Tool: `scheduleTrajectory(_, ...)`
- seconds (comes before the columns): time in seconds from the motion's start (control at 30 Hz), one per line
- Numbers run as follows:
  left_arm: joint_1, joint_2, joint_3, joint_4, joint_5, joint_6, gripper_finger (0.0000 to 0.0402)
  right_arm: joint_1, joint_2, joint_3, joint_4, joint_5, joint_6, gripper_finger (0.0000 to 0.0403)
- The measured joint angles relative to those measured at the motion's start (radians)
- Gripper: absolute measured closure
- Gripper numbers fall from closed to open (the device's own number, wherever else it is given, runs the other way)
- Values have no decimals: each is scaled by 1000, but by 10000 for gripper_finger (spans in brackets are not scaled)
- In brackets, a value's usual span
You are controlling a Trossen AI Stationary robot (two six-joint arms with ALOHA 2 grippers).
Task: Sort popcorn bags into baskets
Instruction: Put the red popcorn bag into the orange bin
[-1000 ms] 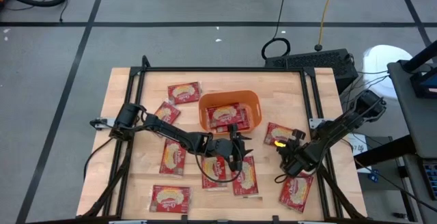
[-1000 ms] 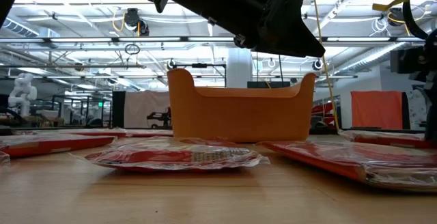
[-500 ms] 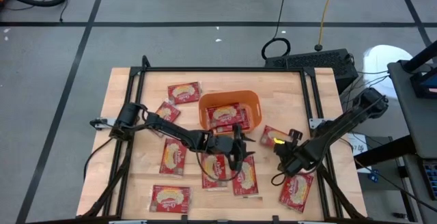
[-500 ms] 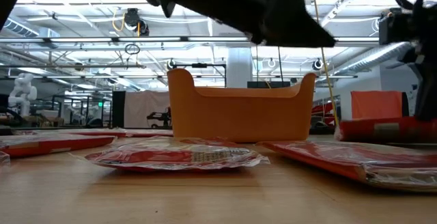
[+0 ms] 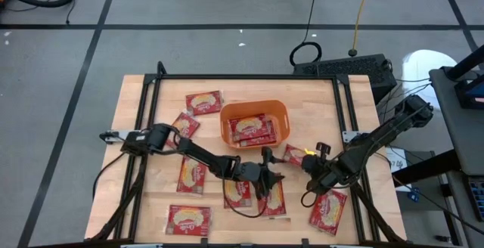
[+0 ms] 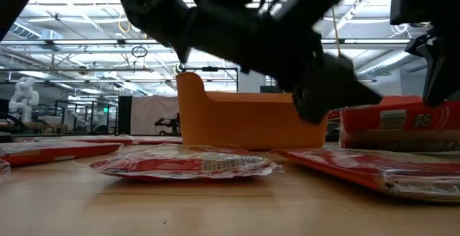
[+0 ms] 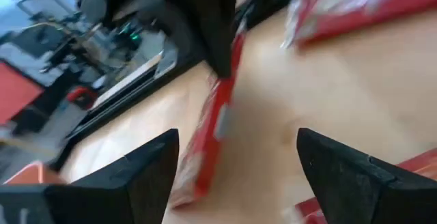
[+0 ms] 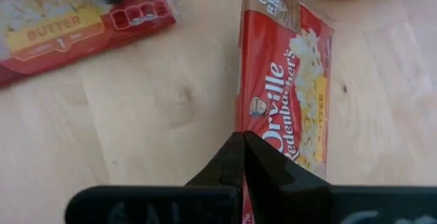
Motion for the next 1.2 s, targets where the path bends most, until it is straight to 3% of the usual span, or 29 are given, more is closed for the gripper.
scheduleTrajectory(0.13,15,52,40,-2,-72,30,124,0,0,0,9,-18,-1,403)
scheduleTrajectory(0.5,42,116,115,6,6,156,223,0,0,1,75,-19,-59,403)
scheduleTrajectory(0.77,69,117,115,-53,71,154,309,0,-1,1,94,-58,-76,403)
scheduleTrajectory(0.97,58,117,115,-105,92,83,307,23,16,-11,194,-87,-32,390)
scheduleTrajectory(1.1,41,118,114,-108,65,12,287,26,83,-40,294,-81,-45,347)
scheduleTrajectory(1.2,37,118,113,-106,60,-5,276,29,141,-46,287,-9,-41,312)
